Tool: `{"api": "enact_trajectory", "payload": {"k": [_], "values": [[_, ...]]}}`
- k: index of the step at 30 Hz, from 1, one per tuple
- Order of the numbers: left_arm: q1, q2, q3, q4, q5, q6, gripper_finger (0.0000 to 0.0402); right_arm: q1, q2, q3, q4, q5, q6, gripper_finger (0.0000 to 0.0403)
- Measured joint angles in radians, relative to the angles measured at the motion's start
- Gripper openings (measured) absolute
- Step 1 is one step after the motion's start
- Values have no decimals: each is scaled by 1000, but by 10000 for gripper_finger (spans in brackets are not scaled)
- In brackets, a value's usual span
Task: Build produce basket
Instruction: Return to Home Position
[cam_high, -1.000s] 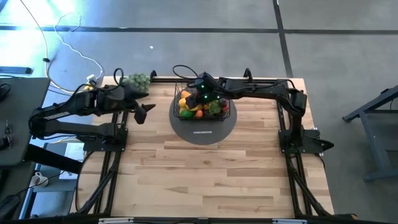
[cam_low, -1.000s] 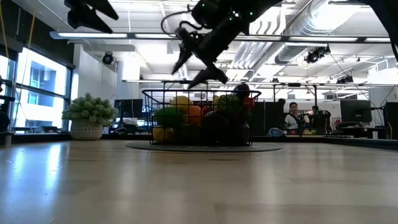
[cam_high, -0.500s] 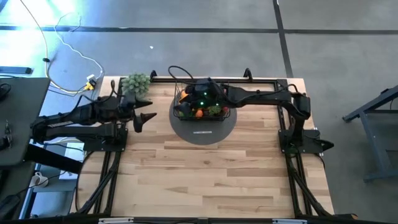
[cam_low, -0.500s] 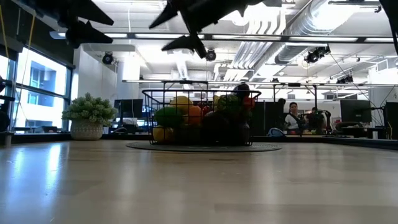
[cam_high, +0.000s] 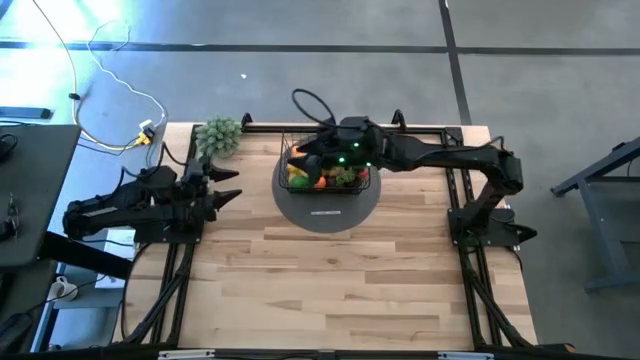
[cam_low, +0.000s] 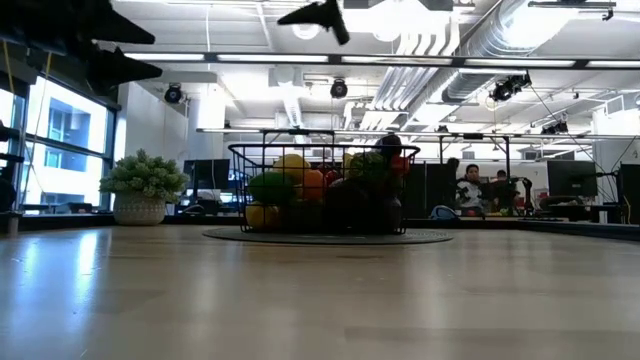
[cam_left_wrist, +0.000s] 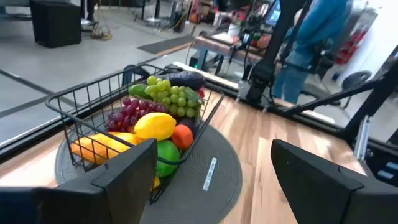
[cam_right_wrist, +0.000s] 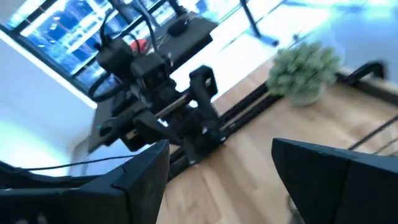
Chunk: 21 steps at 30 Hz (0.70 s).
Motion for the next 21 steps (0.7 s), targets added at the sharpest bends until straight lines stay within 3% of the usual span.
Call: {"api": "enact_trajectory", "payload": {"k": [7, 13, 21], "values": [[0, -139, -117, 71, 47, -44, 294, 27, -97, 0, -45, 101, -111, 264], [-3, -139, -211, 233, 72, -42, 272, 25, -178, 0, -134, 158, -166, 264], [-2, -140, -303, 300, 66, -76, 251, 26, -269, 0, -301, 251, -212, 264]]}}
